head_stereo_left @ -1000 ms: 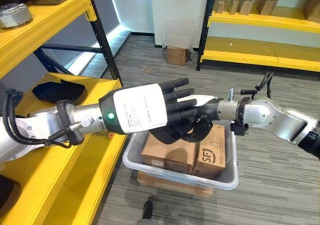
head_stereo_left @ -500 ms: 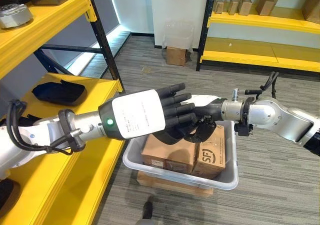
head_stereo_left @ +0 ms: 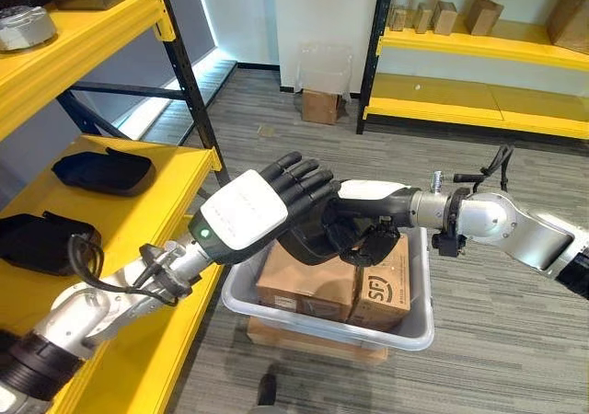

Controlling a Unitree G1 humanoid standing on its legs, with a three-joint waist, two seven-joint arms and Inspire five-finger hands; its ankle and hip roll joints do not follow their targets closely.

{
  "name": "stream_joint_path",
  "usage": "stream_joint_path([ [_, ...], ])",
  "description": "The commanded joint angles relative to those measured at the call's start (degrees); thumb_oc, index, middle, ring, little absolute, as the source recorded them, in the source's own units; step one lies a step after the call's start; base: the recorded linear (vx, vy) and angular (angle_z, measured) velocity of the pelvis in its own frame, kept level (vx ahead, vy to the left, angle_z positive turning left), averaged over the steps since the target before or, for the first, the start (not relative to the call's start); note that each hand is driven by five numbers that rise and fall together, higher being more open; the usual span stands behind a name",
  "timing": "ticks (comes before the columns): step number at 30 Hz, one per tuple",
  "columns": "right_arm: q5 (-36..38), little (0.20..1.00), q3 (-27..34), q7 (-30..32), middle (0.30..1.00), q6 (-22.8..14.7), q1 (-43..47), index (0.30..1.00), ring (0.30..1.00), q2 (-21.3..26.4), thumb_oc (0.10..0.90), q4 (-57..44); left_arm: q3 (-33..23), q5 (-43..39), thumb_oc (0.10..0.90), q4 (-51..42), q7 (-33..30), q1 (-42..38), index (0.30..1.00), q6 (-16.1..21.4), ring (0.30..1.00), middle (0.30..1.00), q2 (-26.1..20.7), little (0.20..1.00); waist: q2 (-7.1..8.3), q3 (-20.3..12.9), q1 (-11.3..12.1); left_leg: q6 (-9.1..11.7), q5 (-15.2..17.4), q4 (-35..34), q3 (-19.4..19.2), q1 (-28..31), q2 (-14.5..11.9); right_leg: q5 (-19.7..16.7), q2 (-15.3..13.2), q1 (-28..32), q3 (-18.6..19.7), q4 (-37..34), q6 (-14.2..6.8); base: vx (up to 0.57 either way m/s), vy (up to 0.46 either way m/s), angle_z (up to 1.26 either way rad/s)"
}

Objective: Move parts from the plastic box to the shelf.

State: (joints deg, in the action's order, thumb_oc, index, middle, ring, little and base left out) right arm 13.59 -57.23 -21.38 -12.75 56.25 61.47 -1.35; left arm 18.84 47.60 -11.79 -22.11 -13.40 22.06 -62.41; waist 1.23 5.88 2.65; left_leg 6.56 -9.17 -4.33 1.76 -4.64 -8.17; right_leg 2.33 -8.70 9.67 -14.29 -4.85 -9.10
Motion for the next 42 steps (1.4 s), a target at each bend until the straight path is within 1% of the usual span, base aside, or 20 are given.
stream_joint_path([
  [1, 4.9, 0.300, 6.5, 4.0, 0.300, -4.6, 6.0, 0.300, 0.300, -3.0, 0.400, -2.5, -0.9, -1.6, 0.900, -1.0, -2.1, -6.2, 1.000, -2.0, 1.000, 1.000, -4.3, 1.000, 4.27, -4.4, -0.2, 3.8, 2.4, 0.2, -2.5, 1.1, -6.7, 4.3, -1.2, 3.1, -0.1, 1.3, -0.7, 0.00, 0.000, 0.00],
  [3, 5.1, 0.300, 6.6, 3.9, 0.300, -4.5, 6.2, 0.300, 0.300, -3.6, 0.400, -2.4, -0.1, -1.7, 0.900, -1.1, -1.8, -7.2, 1.000, -1.9, 1.000, 1.000, -4.2, 1.000, 4.27, -4.4, -0.3, 3.7, 2.4, 0.2, -2.6, 1.1, -6.7, 4.3, -1.2, 3.0, 0.1, 1.3, -0.7, 0.00, 0.000, 0.00],
  [4, 5.0, 0.300, 6.3, 4.0, 0.300, -4.3, 6.8, 0.300, 0.300, -4.6, 0.400, -1.8, 1.9, -1.6, 0.900, -0.7, -1.4, -9.5, 1.000, -1.6, 1.000, 1.000, -4.5, 1.000, 4.25, -4.5, -0.7, 3.6, 2.5, 0.1, -2.8, 1.2, -6.7, 4.3, -1.3, 2.8, 0.3, 1.4, -0.8, 0.00, 0.000, 0.00],
  [8, 4.9, 0.300, 6.2, 4.1, 0.300, -4.2, 7.3, 0.300, 0.300, -5.3, 0.400, -1.3, 3.7, -1.4, 0.900, -0.8, -0.8, -11.3, 1.000, -1.4, 1.000, 1.000, -5.1, 1.000, 4.14, -4.5, -0.8, 3.6, 2.6, 0.2, -2.9, 1.2, -6.7, 4.4, -1.3, 2.9, 0.4, 1.4, -0.8, 0.01, 0.004, -0.03],
  [13, 4.9, 0.300, 6.2, 4.1, 0.300, -4.1, 7.7, 0.300, 0.300, -6.3, 0.400, -1.0, 5.8, -1.8, 0.900, -0.5, 0.2, -13.2, 1.000, -1.2, 1.000, 1.000, -4.7, 1.000, 4.19, -4.3, -1.1, 3.5, 2.7, 0.3, -3.1, 1.2, -6.5, 4.4, -1.4, 2.8, 0.6, 1.5, -0.7, 0.01, 0.004, -0.04],
  [14, 4.8, 0.300, 6.1, 4.1, 0.300, -4.1, 7.8, 0.300, 0.300, -6.4, 0.400, -1.0, 6.3, -1.8, 0.431, -0.6, 0.4, -13.8, 0.344, -1.2, 0.344, 0.344, -4.5, 0.344, 4.20, -4.3, -1.1, 3.5, 2.8, 0.3, -3.1, 1.2, -6.5, 4.4, -1.5, 2.8, 0.7, 1.5, -0.7, 0.00, 0.003, -0.03],
  [15, 4.8, 0.300, 6.3, 4.1, 0.300, -4.1, 7.8, 0.300, 0.300, -6.5, 0.400, -1.0, 6.5, -1.8, 0.400, -0.6, 0.5, -13.9, 0.300, -1.1, 0.300, 0.300, -4.3, 0.300, 4.22, -4.3, -1.2, 3.4, 2.8, 0.4, -3.1, 1.2, -6.5, 4.4, -1.5, 2.8, 0.7, 1.5, -0.7, 0.00, 0.002, -0.04],
  [22, 4.9, 0.300, 6.2, 4.1, 0.300, -3.8, 8.9, 0.300, 0.300, -7.5, 0.400, -0.5, 9.8, -2.8, 0.400, -0.4, 2.6, -16.1, 0.300, -0.5, 0.300, 0.300, -3.1, 0.300, 4.28, -4.2, -1.5, 3.2, 3.1, 0.7, -3.3, 1.2, -6.4, 4.4, -1.6, 2.4, 1.2, 1.8, -0.7, 0.00, 0.000, 0.00],
  [31, 4.4, 0.300, 7.3, 4.6, 0.300, -3.8, 8.7, 0.300, 0.300, -8.0, 0.400, -0.1, 8.5, -4.3, 0.400, 0.1, 2.7, -14.4, 0.300, -0.8, 0.300, 0.300, 0.0, 0.300, 4.54, -4.1, -1.7, 3.0, 3.5, 1.3, -3.4, 1.1, -6.4, 4.7, -1.5, 2.3, 1.7, 2.1, -0.6, 0.00, 0.000, 0.00],
  [34, 3.9, 0.300, 7.8, 4.8, 0.300, -3.7, 8.5, 0.300, 0.300, -8.6, 0.400, 0.1, 8.0, -5.1, 0.400, -0.3, 3.0, -13.5, 0.300, -1.0, 0.300, 0.300, 1.8, 0.300, 4.57, -4.2, -1.8, 2.8, 3.7, 1.6, -3.4, 1.1, -6.3, 4.8, -1.6, 2.2, 1.8, 2.4, -0.5, 0.00, 0.000, 0.00],
  [42, 3.1, 0.300, 9.0, 5.0, 0.300, -3.4, 8.0, 0.300, 0.300, -9.5, 0.400, 0.3, 7.5, -5.2, 0.400, -1.2, 3.9, -12.5, 0.300, -0.8, 0.300, 0.300, 3.3, 0.300, 4.50, -4.6, -2.0, 2.7, 3.8, 1.3, -3.6, 1.3, -6.2, 4.8, -1.6, 2.3, 1.8, 2.3, -0.5, 0.00, 0.000, 0.00],
])
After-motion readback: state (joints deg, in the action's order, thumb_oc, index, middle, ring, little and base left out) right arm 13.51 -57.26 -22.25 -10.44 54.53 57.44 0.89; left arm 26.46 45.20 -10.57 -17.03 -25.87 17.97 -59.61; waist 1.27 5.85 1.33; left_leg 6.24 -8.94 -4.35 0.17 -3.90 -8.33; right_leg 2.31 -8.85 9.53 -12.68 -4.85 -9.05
